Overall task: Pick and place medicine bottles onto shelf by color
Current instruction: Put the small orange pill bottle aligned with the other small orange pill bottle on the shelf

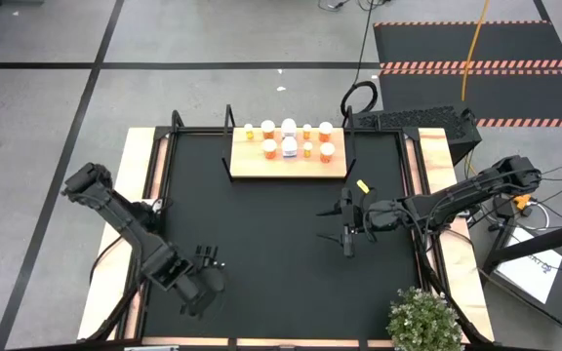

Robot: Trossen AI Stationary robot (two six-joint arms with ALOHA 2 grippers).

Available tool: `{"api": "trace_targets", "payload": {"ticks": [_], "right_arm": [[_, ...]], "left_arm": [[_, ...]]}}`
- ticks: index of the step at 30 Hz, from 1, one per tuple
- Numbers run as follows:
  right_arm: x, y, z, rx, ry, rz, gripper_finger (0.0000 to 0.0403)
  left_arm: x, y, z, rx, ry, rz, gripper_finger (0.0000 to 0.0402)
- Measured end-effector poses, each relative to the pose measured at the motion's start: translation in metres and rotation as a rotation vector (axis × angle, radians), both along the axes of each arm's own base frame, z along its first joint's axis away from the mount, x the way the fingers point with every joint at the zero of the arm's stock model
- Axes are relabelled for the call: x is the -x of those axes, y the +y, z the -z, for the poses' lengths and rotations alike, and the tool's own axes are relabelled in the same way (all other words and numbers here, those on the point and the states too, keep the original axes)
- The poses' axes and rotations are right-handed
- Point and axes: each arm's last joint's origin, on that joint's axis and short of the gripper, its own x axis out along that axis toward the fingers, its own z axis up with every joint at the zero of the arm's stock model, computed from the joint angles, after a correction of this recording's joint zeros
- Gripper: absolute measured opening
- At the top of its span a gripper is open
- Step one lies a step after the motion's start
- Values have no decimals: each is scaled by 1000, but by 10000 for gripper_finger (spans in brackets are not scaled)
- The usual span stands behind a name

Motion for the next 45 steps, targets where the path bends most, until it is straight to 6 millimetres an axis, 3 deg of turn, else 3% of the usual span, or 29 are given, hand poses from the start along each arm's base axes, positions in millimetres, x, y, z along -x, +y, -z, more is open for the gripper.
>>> {"api": "trace_targets", "payload": {"ticks": [6,13,21,27,37,45], "right_arm": [[0,-2,1,0,7,8,251],[1,-2,3,7,36,8,251],[1,-2,4,-13,41,16,251],[1,-2,4,-13,42,16,251],[1,-2,4,-11,46,16,251],[1,-2,4,-11,46,16,251]], "left_arm": [[-15,21,6,-30,41,11,255],[-12,25,27,-39,93,61,255],[-8,21,45,-51,60,65,255],[-7,21,47,-97,35,43,255],[-14,11,73,-148,107,94,255],[-16,10,81,-164,130,110,255]]}}
